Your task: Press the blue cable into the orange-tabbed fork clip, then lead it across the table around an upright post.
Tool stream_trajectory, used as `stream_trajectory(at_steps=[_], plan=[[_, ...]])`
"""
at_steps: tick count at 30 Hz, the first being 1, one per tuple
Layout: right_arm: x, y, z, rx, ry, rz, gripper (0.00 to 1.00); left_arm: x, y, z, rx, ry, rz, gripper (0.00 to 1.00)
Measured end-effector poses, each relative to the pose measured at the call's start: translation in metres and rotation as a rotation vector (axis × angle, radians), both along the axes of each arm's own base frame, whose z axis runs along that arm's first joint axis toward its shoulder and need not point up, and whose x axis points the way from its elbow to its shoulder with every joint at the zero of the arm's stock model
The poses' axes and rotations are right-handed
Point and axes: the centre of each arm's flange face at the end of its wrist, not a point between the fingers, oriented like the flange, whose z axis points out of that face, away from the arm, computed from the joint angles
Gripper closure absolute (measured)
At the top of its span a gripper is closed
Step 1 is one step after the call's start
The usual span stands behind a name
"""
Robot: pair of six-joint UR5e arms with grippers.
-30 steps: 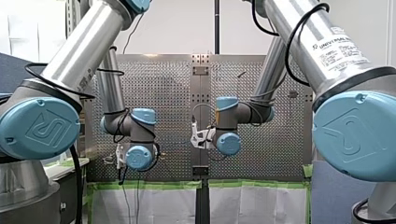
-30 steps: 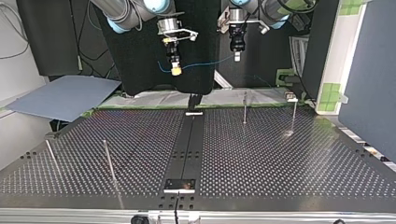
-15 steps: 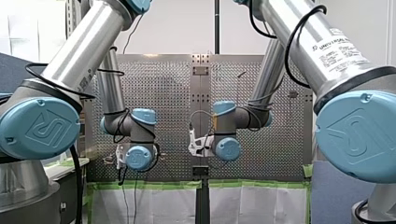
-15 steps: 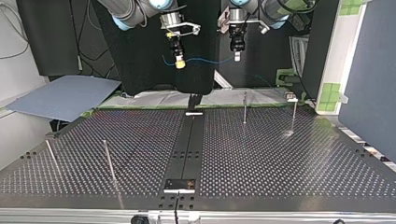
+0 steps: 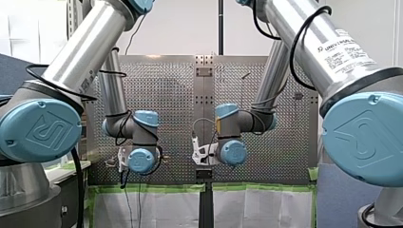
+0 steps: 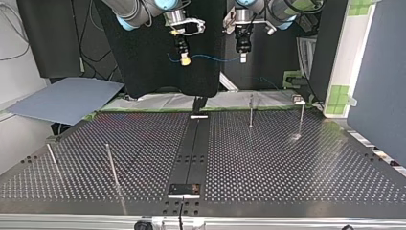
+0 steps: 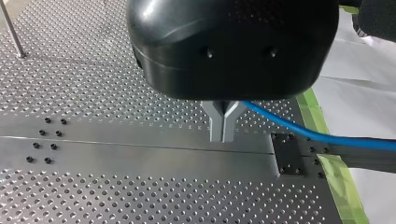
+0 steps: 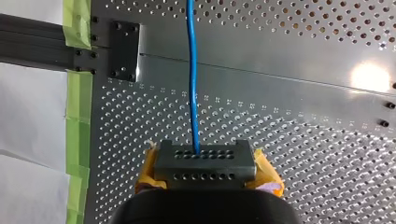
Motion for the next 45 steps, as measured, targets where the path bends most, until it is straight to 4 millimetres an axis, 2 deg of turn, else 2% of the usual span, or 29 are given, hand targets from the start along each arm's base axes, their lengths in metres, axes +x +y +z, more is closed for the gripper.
stream_trajectory(at_steps=[4, 7, 16, 19, 30, 35, 39, 45], plan=[[0.000, 0.000, 0.000, 0.001, 0.001, 0.000, 1.00, 0.000, -0.001, 0.001, 0.001, -0.002, 0.000, 1.00], [0.001, -0.002, 0.004, -0.001, -0.006, -0.007, 1.00, 0.003, -0.009, 0.009, 0.011, -0.016, -0.004, 1.00], [0.018, -0.019, 0.052, 0.001, -0.109, -0.008, 1.00, 0.008, -0.046, 0.048, -0.050, -0.076, -0.053, 1.00], [0.021, -0.020, 0.069, 0.016, -0.144, 0.012, 1.00, 0.006, -0.051, 0.060, -0.069, -0.083, -0.058, 1.00], [0.022, -0.021, 0.129, 0.009, -0.223, 0.047, 1.00, 0.008, -0.038, 0.097, -0.079, -0.087, 0.005, 1.00], [0.022, -0.019, 0.157, -0.029, -0.262, 0.054, 1.00, 0.008, -0.021, 0.107, -0.112, -0.112, 0.012, 1.00], [0.024, -0.019, 0.155, -0.037, -0.272, 0.059, 1.00, 0.008, -0.006, 0.097, -0.125, -0.109, 0.014, 1.00], [0.031, -0.022, 0.131, -0.038, -0.274, 0.068, 1.00, 0.005, 0.016, 0.079, -0.114, -0.093, 0.014, 1.00]])
